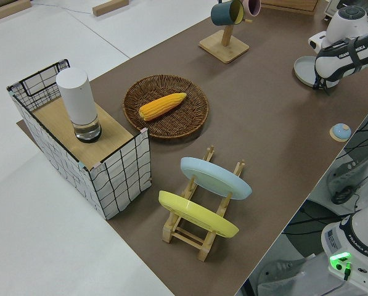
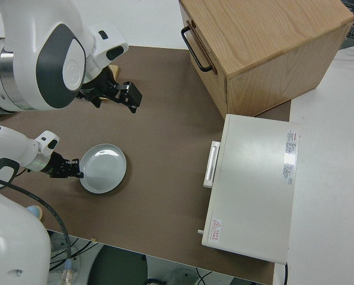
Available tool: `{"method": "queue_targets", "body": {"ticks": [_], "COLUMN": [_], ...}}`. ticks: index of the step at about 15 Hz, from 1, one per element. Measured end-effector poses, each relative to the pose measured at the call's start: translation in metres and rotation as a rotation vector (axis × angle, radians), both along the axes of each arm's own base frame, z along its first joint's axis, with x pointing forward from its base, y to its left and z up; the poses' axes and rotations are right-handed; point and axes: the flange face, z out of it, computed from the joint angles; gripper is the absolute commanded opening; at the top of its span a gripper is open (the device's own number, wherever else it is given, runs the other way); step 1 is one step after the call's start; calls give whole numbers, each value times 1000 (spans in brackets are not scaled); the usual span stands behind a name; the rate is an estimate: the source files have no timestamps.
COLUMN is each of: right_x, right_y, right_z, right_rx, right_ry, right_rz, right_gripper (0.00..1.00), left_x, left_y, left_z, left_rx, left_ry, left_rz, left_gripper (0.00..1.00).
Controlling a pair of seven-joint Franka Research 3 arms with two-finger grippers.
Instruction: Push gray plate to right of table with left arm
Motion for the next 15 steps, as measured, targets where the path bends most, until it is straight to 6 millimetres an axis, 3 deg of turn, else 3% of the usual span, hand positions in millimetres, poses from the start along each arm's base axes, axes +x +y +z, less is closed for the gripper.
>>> {"method": "queue_targets", "body": {"ticks": [5, 8, 11, 14, 15], "right_x": [0, 0, 0, 0, 0], "right_y": [0, 0, 0, 0, 0], "right_z": [0, 0, 0, 0, 0], "right_rx": [0, 0, 0, 0, 0], "right_ry": [0, 0, 0, 0, 0], "right_rz": [0, 0, 0, 0, 0], "right_gripper": [996, 996, 996, 996, 996], "left_x": [0, 4, 8, 16, 21], "left_y": [-3, -8, -13, -7, -3], "left_z": [-7, -4, 2, 9, 16], "left_rx": [-20, -34, -43, -31, -25], "left_ry": [26, 26, 33, 64, 83], "left_rz": [35, 50, 78, 85, 87], "left_gripper": [403, 674, 750, 978, 983]}}
